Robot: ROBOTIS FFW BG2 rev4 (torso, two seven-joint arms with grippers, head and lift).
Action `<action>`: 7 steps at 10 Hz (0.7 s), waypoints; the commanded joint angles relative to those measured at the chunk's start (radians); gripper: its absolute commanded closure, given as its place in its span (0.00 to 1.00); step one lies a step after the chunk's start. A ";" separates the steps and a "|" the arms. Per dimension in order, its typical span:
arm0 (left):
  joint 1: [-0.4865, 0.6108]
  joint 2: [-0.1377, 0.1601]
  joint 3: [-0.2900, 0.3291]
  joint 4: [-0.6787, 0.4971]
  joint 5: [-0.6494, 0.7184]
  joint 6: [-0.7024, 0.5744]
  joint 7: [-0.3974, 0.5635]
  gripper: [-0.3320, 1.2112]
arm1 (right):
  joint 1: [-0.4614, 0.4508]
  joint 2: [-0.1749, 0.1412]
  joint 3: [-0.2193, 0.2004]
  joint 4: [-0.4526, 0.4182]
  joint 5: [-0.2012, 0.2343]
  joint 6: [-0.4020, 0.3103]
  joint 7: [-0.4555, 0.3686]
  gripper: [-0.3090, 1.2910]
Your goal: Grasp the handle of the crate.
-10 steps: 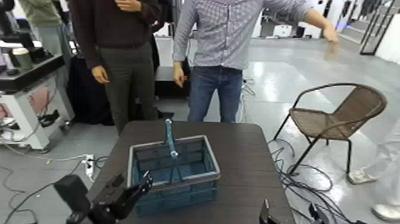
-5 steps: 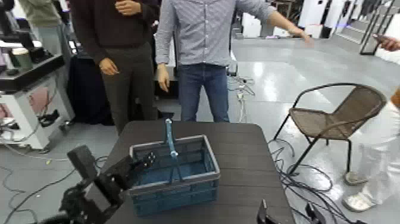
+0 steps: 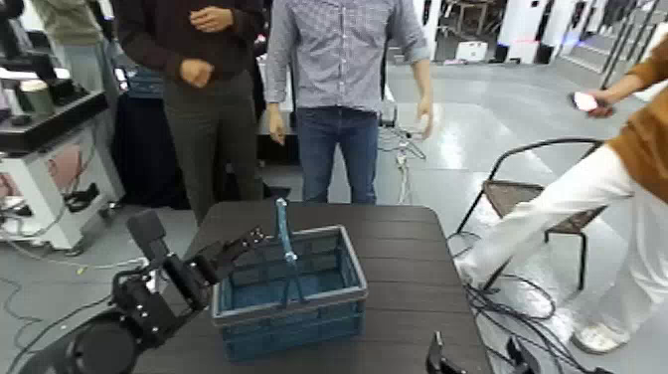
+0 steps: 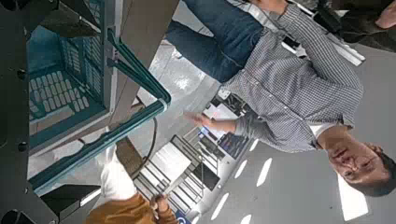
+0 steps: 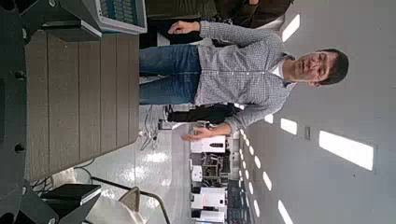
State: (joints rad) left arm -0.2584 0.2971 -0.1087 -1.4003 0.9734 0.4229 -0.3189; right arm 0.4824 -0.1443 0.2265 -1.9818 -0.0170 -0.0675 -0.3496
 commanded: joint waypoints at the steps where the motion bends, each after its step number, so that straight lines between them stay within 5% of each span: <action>1: -0.084 0.027 -0.043 0.086 0.111 0.054 -0.002 0.29 | -0.005 -0.001 0.004 0.003 -0.004 -0.002 0.000 0.29; 7: -0.259 0.033 -0.215 0.302 0.283 0.177 -0.124 0.29 | -0.016 -0.004 0.013 0.014 -0.017 -0.008 0.003 0.29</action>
State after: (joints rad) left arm -0.4998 0.3288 -0.3032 -1.1202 1.2433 0.5930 -0.4394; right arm 0.4671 -0.1488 0.2376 -1.9682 -0.0330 -0.0747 -0.3466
